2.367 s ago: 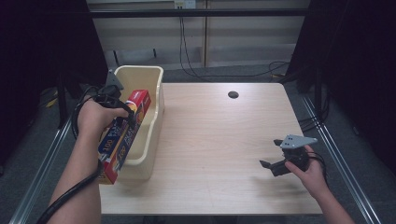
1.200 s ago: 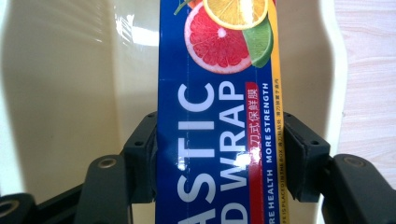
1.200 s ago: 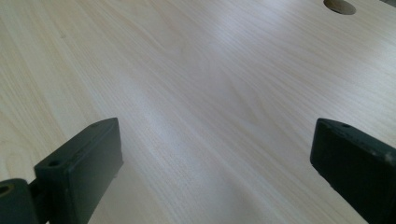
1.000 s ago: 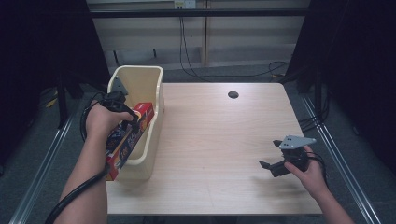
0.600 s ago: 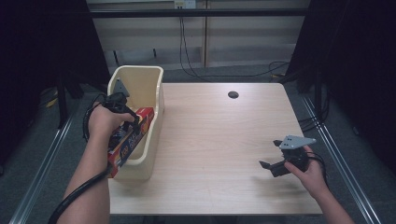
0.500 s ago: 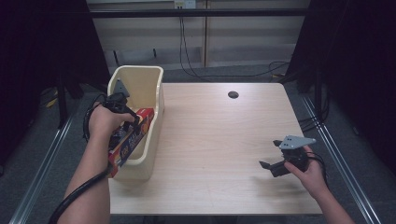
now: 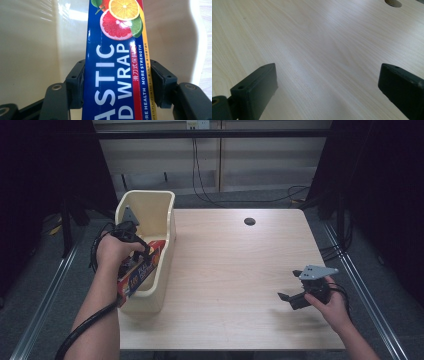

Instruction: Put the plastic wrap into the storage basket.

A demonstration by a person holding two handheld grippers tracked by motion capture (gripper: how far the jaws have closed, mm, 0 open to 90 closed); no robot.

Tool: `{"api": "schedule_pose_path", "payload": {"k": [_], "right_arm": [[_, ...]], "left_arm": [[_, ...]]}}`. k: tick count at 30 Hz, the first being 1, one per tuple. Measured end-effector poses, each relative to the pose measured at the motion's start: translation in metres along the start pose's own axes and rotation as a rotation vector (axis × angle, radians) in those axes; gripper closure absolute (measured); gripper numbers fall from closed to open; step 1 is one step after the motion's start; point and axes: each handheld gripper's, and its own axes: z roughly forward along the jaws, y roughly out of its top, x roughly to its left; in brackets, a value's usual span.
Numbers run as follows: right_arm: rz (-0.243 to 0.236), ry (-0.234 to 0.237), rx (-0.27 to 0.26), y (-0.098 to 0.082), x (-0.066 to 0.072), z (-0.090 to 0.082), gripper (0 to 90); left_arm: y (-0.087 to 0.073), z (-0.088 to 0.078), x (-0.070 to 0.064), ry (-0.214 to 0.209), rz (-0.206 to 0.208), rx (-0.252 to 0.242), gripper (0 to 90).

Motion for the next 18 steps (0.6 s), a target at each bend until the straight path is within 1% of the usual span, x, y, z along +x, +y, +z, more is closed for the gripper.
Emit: {"api": "schedule_pose_path", "payload": {"k": [2,3,5,8,9,13,14,15,17,18], "right_arm": [[-0.001,0.002,-0.001,0.0001,-0.0001,0.0000,2.2],[0.000,0.001,0.000,0.0000,0.0001,-0.0001,2.2],[-0.002,0.006,0.001,-0.0001,0.0000,0.0000,2.2],[-0.001,0.005,0.000,-0.0004,-0.0001,0.0002,2.2],[-0.001,0.004,0.000,-0.0004,-0.0001,0.0002,2.2],[-0.002,0.005,0.000,-0.0004,0.0000,0.0003,2.2],[-0.003,0.007,0.000,-0.0004,0.0000,0.0002,2.2],[-0.003,0.005,0.001,-0.0004,0.0001,0.0002,2.2],[-0.003,0.006,0.001,-0.0004,0.0000,0.0002,2.2],[-0.002,0.005,0.000,-0.0004,0.0001,0.0001,2.2]], "left_arm": [[0.0001,0.0002,0.0000,0.000,-0.002,0.001,39.8],[0.0003,0.0003,0.0003,0.004,0.004,0.001,39.7],[0.0003,0.0005,0.0000,-0.001,0.003,0.003,39.7],[0.0004,0.0004,0.0000,0.004,0.004,0.003,39.6],[0.0003,0.0011,-0.0002,0.008,0.003,-0.004,39.6],[0.0008,0.0009,-0.0004,0.007,0.010,0.007,39.4],[0.0008,0.0011,-0.0009,0.009,0.004,0.000,39.3],[0.0011,0.0007,-0.0002,0.007,0.010,0.005,39.2],[0.0013,0.0009,0.0002,0.011,0.007,0.000,39.0],[0.0013,0.0011,-0.0002,0.010,-0.002,-0.002,38.9]]}}
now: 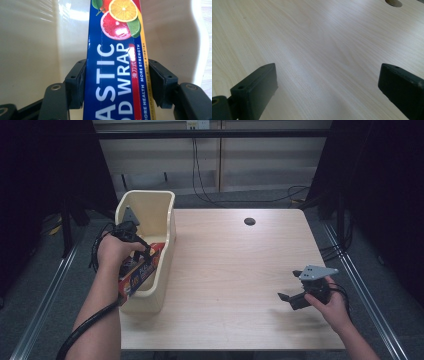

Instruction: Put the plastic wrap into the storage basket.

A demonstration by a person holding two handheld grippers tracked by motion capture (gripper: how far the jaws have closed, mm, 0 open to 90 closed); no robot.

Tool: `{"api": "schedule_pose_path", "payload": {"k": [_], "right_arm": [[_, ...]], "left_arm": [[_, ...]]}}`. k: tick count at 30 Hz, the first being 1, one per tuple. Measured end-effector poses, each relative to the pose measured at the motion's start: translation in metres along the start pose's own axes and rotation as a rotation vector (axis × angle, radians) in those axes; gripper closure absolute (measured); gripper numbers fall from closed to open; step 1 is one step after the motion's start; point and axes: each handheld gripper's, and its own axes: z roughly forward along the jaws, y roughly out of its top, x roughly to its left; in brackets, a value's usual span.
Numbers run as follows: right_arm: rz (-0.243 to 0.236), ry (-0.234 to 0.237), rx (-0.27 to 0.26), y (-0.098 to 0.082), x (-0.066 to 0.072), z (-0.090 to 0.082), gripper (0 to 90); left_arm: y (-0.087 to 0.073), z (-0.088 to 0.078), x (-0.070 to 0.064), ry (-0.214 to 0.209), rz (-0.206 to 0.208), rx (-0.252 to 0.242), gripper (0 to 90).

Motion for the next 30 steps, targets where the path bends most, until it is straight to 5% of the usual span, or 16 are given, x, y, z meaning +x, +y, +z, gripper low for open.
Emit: {"api": "schedule_pose_path", "payload": {"k": [8,11,15,30], "right_arm": [[0.001,0.002,-0.001,0.000,0.000,0.000,2.2],[0.000,0.001,-0.001,0.000,0.000,0.000,2.2],[-0.001,-0.008,-0.002,0.001,0.000,-0.001,2.2],[0.001,-0.004,-0.004,0.001,0.000,-0.002,2.2]], "left_arm": [[0.000,-0.002,0.001,-0.009,0.000,-0.012,38.2],[0.000,-0.008,0.001,-0.036,-0.001,-0.055,36.5],[0.000,-0.020,-0.003,-0.023,0.014,-0.095,33.6],[0.002,-0.047,-0.019,-0.045,0.050,-0.177,21.5]]}}
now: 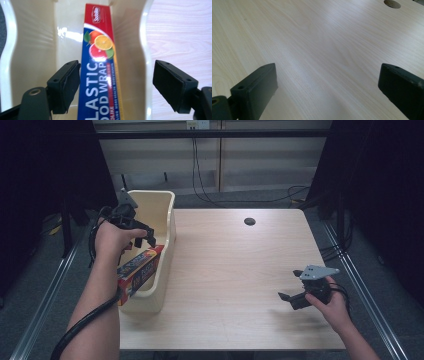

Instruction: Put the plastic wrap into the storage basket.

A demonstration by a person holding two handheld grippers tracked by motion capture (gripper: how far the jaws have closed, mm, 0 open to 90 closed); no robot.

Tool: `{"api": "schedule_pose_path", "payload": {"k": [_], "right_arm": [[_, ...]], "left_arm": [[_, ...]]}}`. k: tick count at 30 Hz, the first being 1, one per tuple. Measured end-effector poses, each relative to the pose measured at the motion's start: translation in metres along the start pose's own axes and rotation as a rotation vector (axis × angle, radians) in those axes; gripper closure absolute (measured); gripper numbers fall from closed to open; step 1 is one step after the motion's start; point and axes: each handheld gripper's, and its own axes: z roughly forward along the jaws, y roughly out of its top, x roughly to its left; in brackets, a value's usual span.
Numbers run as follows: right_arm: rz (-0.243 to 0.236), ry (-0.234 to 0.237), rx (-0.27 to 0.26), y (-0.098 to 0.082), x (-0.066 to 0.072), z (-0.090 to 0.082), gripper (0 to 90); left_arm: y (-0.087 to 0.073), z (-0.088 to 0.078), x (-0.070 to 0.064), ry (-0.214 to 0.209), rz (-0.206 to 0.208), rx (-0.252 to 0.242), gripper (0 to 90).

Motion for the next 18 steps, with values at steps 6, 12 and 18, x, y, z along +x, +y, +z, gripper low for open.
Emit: {"api": "schedule_pose_path", "payload": {"k": [6,12,18], "right_arm": [[0.006,-0.004,-0.010,0.000,0.000,-0.002,2.2],[0.007,-0.003,-0.012,0.001,0.000,-0.003,2.2],[0.005,-0.001,-0.015,0.000,0.000,-0.003,2.2]], "left_arm": [[0.005,-0.007,-0.017,-0.015,0.040,-0.011,19.1],[0.009,-0.007,-0.028,-0.027,0.055,-0.020,17.7],[0.013,-0.004,-0.044,-0.041,0.088,-0.032,15.5]]}}
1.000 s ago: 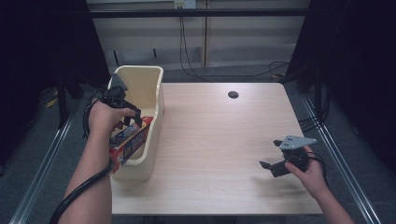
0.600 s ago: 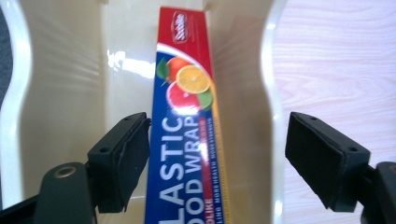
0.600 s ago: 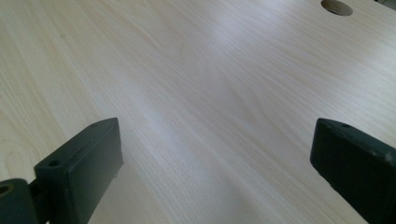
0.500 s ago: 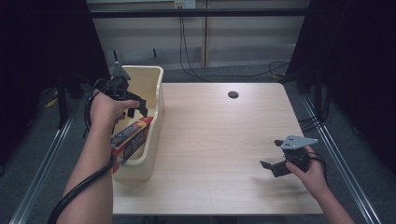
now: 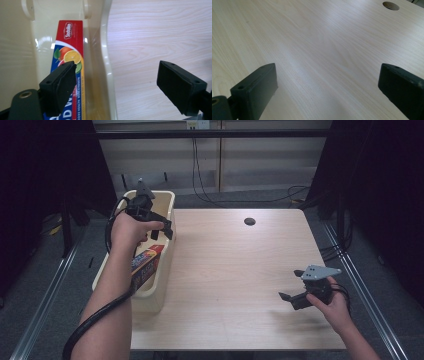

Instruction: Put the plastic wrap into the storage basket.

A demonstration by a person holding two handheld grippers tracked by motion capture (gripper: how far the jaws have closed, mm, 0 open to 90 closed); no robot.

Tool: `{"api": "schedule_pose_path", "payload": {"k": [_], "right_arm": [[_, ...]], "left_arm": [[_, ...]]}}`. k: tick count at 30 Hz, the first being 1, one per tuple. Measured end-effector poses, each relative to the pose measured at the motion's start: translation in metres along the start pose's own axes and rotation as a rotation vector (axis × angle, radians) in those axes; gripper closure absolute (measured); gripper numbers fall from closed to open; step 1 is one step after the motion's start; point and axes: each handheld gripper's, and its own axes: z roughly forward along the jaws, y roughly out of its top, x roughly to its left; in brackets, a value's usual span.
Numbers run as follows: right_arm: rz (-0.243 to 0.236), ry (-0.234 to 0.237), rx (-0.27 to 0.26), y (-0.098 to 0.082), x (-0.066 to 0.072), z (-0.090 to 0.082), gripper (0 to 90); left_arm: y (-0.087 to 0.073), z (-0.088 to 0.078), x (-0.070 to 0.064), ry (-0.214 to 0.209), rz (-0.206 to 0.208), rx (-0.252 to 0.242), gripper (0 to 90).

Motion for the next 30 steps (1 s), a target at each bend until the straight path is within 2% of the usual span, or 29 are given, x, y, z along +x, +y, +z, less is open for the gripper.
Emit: {"api": "schedule_pose_path", "payload": {"k": [2,16,30], "right_arm": [[0.001,0.001,0.001,0.000,0.000,0.000,2.2],[-0.005,0.004,0.002,0.001,0.002,0.000,2.2],[-0.007,0.007,0.000,0.000,0.002,0.000,2.2]], "left_arm": [[0.001,0.001,-0.005,-0.017,0.010,-0.005,15.3],[0.002,0.016,-0.032,-0.040,0.073,-0.007,14.6],[0.000,0.046,-0.051,-0.077,0.107,0.003,14.2]]}}
